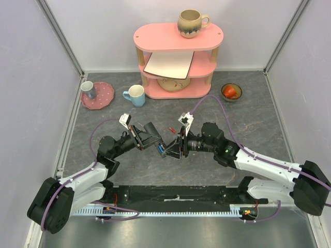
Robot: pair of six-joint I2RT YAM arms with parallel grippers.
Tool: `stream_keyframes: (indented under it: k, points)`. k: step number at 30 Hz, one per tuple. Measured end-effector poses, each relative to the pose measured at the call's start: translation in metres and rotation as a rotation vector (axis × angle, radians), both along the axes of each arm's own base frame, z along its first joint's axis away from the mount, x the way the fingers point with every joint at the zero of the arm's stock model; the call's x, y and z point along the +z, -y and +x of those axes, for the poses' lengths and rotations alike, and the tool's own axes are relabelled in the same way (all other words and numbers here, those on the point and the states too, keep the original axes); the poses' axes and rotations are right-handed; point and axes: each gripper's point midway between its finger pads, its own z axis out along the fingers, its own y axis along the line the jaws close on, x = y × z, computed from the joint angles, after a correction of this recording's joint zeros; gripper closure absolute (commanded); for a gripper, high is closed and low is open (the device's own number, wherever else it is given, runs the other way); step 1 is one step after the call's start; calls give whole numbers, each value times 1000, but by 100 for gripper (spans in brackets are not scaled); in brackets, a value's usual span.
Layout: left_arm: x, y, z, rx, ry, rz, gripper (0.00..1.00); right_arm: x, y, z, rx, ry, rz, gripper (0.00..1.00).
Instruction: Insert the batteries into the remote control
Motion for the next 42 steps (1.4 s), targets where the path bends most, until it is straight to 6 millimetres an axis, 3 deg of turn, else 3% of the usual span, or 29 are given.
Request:
stream_keyframes:
  k: [9,19,25,26,27,29,33,34,35,36,38,42]
  points:
    - [0,-1,-2,-2,3,-2,98,4,-7,7,3,-56,53,59]
    - [2,-2,-4,-2,17,-8,98,8,-12,10,6,-113,92,76]
    - [4,-2,-5,-1,24,-9,98,9,-13,9,17,-128,103,72]
    - [4,-2,-5,-1,25,-9,98,9,-13,9,19,-132,104,74]
    - [4,-2,-5,-1,26,-10,98,10,-13,9,22,-135,107,86]
    - [4,-2,-5,-1,26,-9,98,9,-13,7,32,-145,109,100]
    - [3,-2,-5,-1,28,-6,98,8,-14,7,43,-162,111,100]
    - [3,-2,-5,0,28,-4,98,7,-14,7,44,-167,111,100]
    - [3,-2,-5,0,28,-4,98,7,-14,7,46,-171,111,93]
    - [3,-2,-5,0,29,-4,98,7,-14,7,47,-174,113,78]
    - [3,-2,-5,-1,30,-3,98,8,-14,6,49,-184,115,59]
    - [4,-1,-9,-16,35,-4,98,9,-13,7,51,-208,123,50]
